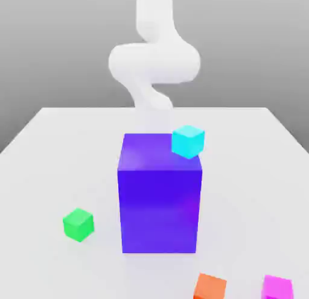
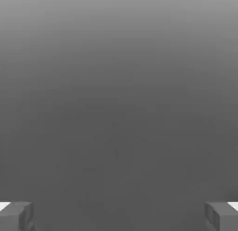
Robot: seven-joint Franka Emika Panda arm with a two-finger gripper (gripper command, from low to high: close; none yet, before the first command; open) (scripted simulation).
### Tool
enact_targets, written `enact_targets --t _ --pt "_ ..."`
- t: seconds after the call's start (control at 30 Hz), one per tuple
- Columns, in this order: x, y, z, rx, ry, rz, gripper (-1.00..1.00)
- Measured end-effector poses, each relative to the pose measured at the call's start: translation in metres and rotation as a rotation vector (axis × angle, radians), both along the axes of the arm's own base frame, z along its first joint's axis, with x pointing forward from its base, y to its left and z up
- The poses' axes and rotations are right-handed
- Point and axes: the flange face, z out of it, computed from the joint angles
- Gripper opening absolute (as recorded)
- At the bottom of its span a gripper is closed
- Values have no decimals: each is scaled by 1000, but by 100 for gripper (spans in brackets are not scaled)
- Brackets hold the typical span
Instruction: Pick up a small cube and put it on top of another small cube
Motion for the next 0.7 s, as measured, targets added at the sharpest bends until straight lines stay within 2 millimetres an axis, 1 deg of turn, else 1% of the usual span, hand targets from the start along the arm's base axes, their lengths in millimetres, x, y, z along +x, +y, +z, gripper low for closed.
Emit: enact_targets --t 0.07,0.17,0.27,0.37,0.53,0.67,0.7 --pt "26 11 -25 -23 49 80 0" --pt "60 29 -64 -58 117 193 0" --pt "88 51 -106 -95 180 305 0" --pt "112 74 -151 -135 242 416 0" --pt "138 116 -231 -209 340 600 0" --pt "145 156 -300 -278 413 762 0" --pt "146 163 -317 -295 432 796 0"
